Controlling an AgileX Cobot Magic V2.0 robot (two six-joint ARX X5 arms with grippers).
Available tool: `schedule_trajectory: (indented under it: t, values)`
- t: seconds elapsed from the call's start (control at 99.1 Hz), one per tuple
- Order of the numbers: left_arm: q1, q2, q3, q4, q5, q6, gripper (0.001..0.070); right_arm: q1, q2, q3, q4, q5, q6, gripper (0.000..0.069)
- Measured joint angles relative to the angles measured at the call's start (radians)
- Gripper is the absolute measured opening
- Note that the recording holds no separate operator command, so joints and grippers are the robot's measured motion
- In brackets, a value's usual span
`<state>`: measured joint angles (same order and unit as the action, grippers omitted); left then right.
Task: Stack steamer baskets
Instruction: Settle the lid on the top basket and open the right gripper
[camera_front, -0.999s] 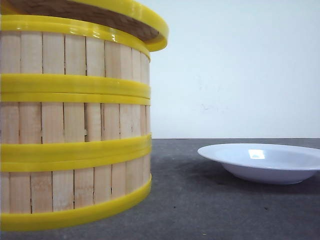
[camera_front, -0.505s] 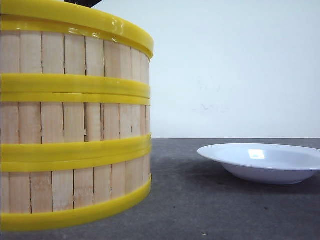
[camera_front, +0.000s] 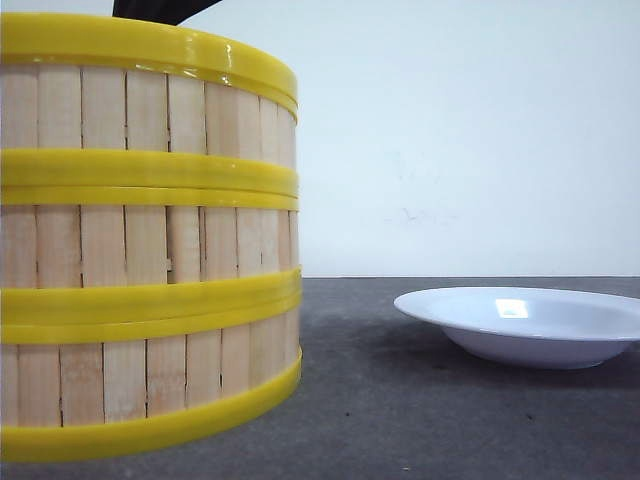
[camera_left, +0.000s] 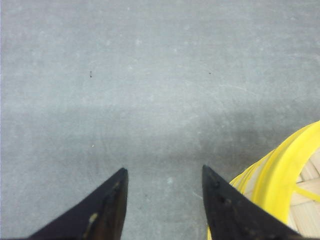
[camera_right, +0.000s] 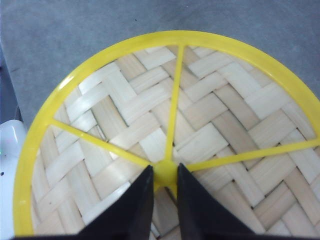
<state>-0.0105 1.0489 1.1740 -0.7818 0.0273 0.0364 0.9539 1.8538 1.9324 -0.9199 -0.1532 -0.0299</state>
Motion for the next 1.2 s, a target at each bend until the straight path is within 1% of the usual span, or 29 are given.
schedule_trajectory:
  t: [0.141, 0.262, 0.333, 0.444, 0.494, 0.636, 0.767, 0.948, 1.201]
  values:
    - [0.000, 0.000, 0.000, -0.001, 0.000, 0.000, 0.0276, -0.006, 0.000, 0.000, 0.005, 0.010, 0.000, 0.0051]
    - [0.000, 0.000, 0.000, -0.001, 0.000, 0.000, 0.0276, -0.013, 0.000, 0.000, 0.006, -0.003, 0.001, 0.0051]
    - [0.000, 0.000, 0.000, -0.001, 0.000, 0.000, 0.0276, -0.023, 0.002, 0.000, 0.010, -0.041, 0.005, 0.0051]
    - [0.000, 0.000, 0.000, -0.001, 0.000, 0.000, 0.0276, -0.044, 0.007, 0.000, 0.016, -0.136, 0.010, 0.0051]
    - [0.000, 0.000, 0.000, -0.001, 0.000, 0.000, 0.0276, -0.053, 0.008, 0.000, 0.018, -0.153, 0.012, 0.0051]
    - [0.000, 0.000, 0.000, -0.001, 0.000, 0.000, 0.0276, -0.067, 0.009, 0.000, 0.020, -0.162, 0.019, 0.0051]
    - [0.000, 0.000, 0.000, 0.000, 0.000, 0.000, 0.0276, -0.084, 0.011, 0.000, 0.019, -0.197, 0.023, 0.0051]
    - [0.000, 0.000, 0.000, 0.000, 0.000, 0.000, 0.0276, -0.106, 0.019, -0.002, 0.019, -0.309, 0.027, 0.0051]
    - [0.000, 0.000, 0.000, 0.000, 0.000, 0.000, 0.0276, -0.109, 0.019, -0.002, 0.021, -0.314, 0.027, 0.0051]
